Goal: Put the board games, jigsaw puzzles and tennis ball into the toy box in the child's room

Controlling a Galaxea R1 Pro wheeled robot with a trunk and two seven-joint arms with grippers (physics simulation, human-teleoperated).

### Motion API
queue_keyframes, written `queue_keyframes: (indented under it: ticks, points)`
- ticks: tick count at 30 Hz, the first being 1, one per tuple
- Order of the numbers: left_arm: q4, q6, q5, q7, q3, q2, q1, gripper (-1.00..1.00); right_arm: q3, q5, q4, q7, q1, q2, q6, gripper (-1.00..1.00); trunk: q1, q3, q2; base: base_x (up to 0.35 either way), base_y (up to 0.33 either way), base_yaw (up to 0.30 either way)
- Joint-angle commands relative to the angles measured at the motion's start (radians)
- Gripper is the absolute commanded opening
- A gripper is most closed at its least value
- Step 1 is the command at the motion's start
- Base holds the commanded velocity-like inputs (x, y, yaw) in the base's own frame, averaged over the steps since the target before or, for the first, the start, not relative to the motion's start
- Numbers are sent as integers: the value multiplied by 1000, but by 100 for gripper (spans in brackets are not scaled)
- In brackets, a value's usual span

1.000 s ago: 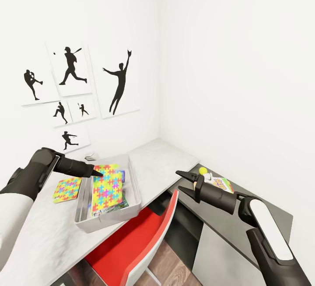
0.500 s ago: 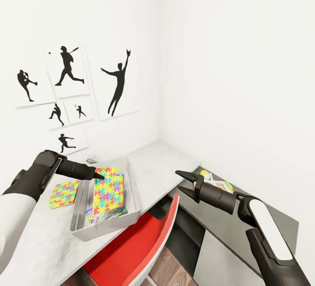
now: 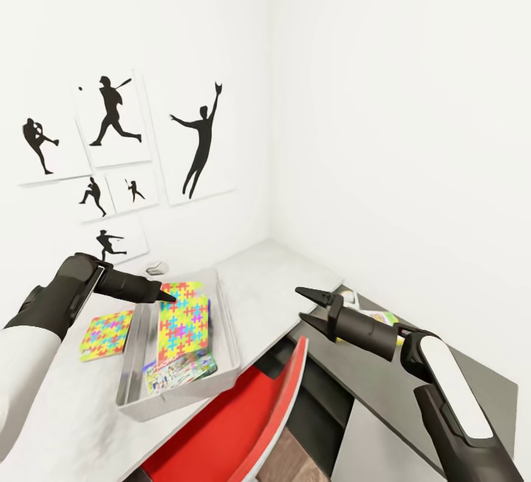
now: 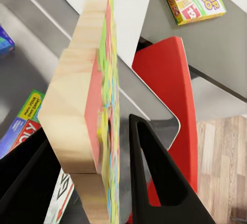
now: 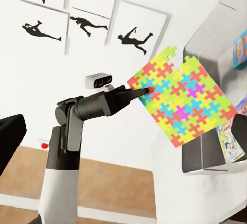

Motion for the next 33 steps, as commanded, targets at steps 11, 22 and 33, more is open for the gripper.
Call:
queue_keyframes:
  ticks: [11, 22, 33]
  points:
    - [-1, 8, -10, -9, -1, 0, -1, -100, 2, -12, -5, -10, -1, -1, 1, 100, 1, -2, -2, 113, 51, 0]
    - [-1, 8, -10, -9, -1, 0, -1, -100, 2, -12, -5, -10, -1, 1, 1, 100, 1, -2, -2, 62, -64, 0]
    - [1, 14, -7, -17, 5, 6, -2, -100, 2, -12, -5, -10, -1, 1, 1, 100, 1, -2, -2, 3, -4, 0]
